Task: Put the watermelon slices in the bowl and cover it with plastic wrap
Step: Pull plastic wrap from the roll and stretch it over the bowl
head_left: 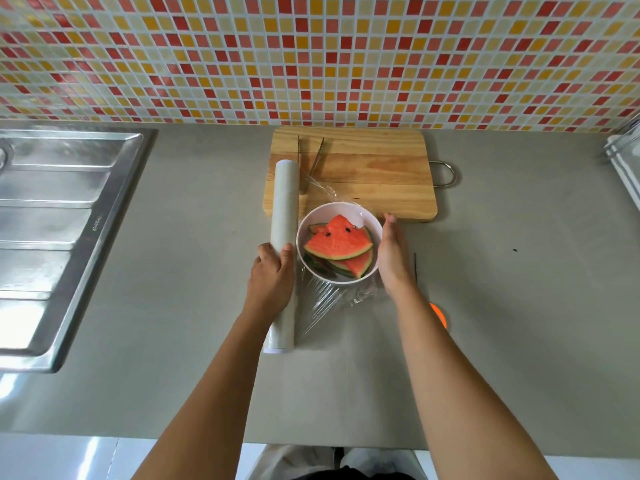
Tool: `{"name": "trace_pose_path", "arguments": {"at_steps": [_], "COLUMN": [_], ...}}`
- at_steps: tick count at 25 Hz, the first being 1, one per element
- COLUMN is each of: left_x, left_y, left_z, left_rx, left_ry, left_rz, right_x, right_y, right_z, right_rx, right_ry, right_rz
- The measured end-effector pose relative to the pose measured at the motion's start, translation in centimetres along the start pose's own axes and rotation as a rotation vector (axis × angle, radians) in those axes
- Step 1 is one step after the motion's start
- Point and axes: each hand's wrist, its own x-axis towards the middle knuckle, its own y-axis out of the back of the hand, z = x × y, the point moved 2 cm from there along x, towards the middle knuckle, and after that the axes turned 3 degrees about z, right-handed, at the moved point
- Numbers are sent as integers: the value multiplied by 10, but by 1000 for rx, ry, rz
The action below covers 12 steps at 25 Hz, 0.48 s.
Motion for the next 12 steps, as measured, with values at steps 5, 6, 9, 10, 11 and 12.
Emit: {"name": "trace_pose_path", "arguments": {"at_steps": [5, 6, 9, 10, 11, 12], "left_x": [5, 7, 10, 10, 10, 10], "left_y": [8, 9, 11, 11, 11, 11], "left_z": [-2, -3, -6, -8, -9, -10], "left_rx": [75, 77, 78, 83, 86, 86], "left_ry": [-6, 15, 93, 109, 115, 115], "left_rz": [118, 121, 96, 85, 72, 61], "right_x": [5, 5, 6, 5, 5, 5], "right_y": [-5, -5, -7, -7, -7, -7], "right_z": [8, 7, 5, 4, 4, 3], "right_rx": [-70, -93, -134, -137, -140, -145], "right_ry": [-57, -42, -15, -11, -6, -2], "right_rz": [60, 75, 127, 140, 149, 153]}}
